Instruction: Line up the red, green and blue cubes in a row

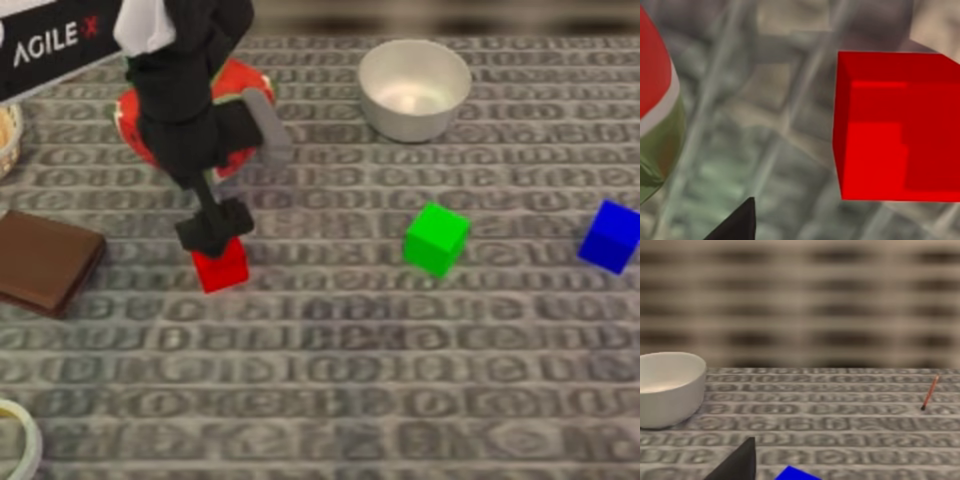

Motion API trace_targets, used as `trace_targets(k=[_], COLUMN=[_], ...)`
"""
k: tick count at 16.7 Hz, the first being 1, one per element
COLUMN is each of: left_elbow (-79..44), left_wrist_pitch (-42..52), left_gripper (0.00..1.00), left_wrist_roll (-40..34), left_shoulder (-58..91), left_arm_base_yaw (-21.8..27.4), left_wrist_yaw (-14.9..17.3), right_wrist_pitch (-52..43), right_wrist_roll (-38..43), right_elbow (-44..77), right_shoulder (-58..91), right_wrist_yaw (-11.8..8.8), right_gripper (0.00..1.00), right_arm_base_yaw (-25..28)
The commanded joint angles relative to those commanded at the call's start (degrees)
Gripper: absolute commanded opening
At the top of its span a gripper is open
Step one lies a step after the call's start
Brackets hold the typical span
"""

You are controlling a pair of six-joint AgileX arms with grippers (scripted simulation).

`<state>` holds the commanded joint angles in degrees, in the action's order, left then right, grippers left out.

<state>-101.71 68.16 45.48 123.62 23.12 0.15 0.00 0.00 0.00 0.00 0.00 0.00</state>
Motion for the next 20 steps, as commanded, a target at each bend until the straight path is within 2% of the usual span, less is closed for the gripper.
trace_targets(k=[7, 12, 20], left_elbow=[9.6, 10.9, 10.9], left_wrist_pitch=[-14.9, -16.5, -16.5], left_gripper=[1.00, 1.00, 0.40], left_wrist_roll=[0.1, 0.1, 0.1], left_shoulder=[4.8, 5.5, 5.5], left_arm_base_yaw=[0.1, 0.1, 0.1], left_wrist_yaw=[0.0, 0.1, 0.1], right_wrist_pitch=[0.0, 0.0, 0.0], right_wrist_roll=[0.0, 0.0, 0.0], right_elbow=[0.0, 0.0, 0.0], right_shoulder=[0.0, 0.0, 0.0], right_wrist_yaw=[0.0, 0.0, 0.0], right_gripper=[1.00, 1.00, 1.00], right_arm_base_yaw=[0.0, 0.0, 0.0])
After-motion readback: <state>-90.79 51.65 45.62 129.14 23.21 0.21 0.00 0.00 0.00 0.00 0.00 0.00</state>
